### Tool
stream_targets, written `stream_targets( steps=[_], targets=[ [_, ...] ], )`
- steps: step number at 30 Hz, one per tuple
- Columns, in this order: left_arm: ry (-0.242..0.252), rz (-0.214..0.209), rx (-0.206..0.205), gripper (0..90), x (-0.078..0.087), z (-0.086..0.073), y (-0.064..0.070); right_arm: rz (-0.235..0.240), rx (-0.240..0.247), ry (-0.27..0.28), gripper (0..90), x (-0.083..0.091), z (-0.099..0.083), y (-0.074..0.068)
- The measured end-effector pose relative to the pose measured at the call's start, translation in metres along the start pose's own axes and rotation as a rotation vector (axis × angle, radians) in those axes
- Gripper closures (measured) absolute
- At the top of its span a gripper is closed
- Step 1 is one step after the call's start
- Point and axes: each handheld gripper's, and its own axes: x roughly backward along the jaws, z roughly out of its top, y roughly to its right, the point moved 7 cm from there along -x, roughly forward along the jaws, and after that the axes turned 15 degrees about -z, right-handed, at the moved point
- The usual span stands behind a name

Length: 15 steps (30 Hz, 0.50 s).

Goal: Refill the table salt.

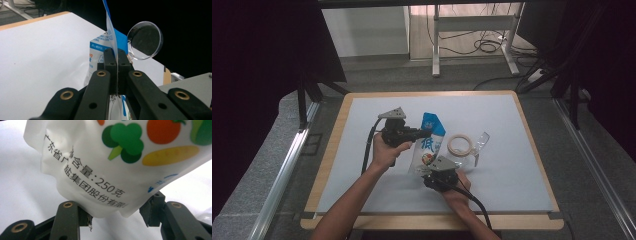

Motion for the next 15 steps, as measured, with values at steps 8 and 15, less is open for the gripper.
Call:
stream_targets(
  steps=[8, 15],
  targets=[
    [-0.024, -0.008, 0.001, 90.0, -0.0028, 0.0000, -0.0014, -0.037, 0.037, 0.012, 52.0, 0.0042, -0.0012, -0.0032],
    [-0.038, -0.031, 0.014, 90.0, -0.0063, 0.0009, -0.0043, -0.053, 0.036, 0.015, 52.1, 0.0073, -0.0023, -0.0047]
  ],
)
